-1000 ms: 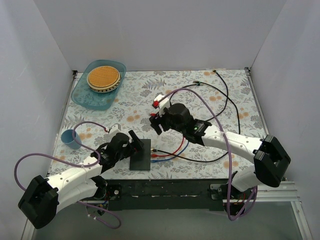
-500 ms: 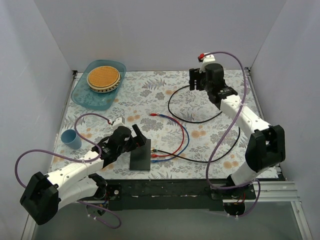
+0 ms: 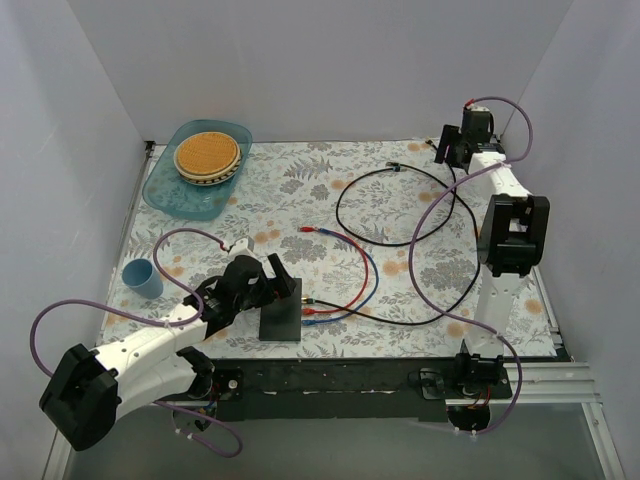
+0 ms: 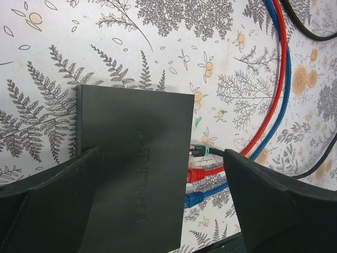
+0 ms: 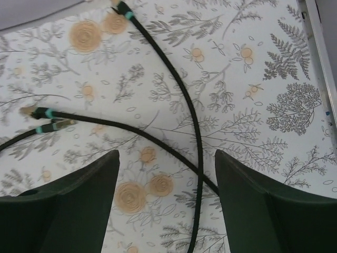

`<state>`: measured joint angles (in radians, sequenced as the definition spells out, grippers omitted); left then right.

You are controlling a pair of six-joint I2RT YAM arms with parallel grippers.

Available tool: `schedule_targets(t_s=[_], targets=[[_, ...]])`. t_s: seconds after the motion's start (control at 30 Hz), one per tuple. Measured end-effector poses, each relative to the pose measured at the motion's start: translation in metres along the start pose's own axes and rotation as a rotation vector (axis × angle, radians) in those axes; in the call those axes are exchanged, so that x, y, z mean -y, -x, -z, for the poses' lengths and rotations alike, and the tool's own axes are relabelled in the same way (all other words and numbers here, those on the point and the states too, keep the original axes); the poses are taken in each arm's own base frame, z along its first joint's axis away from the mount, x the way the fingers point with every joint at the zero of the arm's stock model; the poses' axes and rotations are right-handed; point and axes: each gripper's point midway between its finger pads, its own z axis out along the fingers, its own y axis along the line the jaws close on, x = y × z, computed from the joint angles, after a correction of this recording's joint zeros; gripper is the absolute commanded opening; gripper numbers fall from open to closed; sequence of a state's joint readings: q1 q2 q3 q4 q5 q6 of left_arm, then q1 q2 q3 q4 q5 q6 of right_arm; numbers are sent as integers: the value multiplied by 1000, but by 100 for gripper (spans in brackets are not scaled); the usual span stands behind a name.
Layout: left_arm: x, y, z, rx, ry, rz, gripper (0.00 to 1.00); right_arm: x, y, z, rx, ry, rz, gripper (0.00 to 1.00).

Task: Insert the plug into the switch port

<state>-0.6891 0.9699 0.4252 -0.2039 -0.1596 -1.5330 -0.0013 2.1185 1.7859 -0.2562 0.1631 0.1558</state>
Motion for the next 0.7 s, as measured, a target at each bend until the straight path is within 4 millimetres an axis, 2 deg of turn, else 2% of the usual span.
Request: schedule_targets(t_s=[0.13, 0.23, 0.27, 0.3, 0.43, 0.47, 0.5, 0.53, 0.57, 0.63, 0.7], targets=[[1, -2, 2, -7, -17, -6, 98, 30, -25, -30, -79, -53, -37, 76], [-1, -4, 2, -10, -18, -10, 98, 43, -46, -44, -127, -84, -51, 75], [0, -4, 2, -10, -21, -11, 98, 46, -53, -48, -145, -93, -54, 71], [0, -4, 2, -10, -22, -12, 98, 47, -60, -52, -159, -98, -56, 62], [0, -5, 2, -11, -27, -17, 98, 52, -79, -63, -201, -105, -67, 53], [0, -5, 2, -11, -28, -17, 98, 51, -77, -63, -198, -98, -72, 48], [1, -5, 2, -12, -29, -17, 98, 50, -76, -64, -196, -98, -75, 31], [1, -5, 2, -13, -30, -17, 98, 50, -77, -64, -198, -95, -76, 22], [1, -5, 2, -13, -31, -17, 98, 51, -77, -65, -199, -95, -75, 8], [1, -5, 3, -14, -32, -17, 98, 52, -77, -66, -197, -96, -78, 1], [1, -5, 3, -16, -33, -17, 98, 52, -77, -66, -197, -94, -85, 1]])
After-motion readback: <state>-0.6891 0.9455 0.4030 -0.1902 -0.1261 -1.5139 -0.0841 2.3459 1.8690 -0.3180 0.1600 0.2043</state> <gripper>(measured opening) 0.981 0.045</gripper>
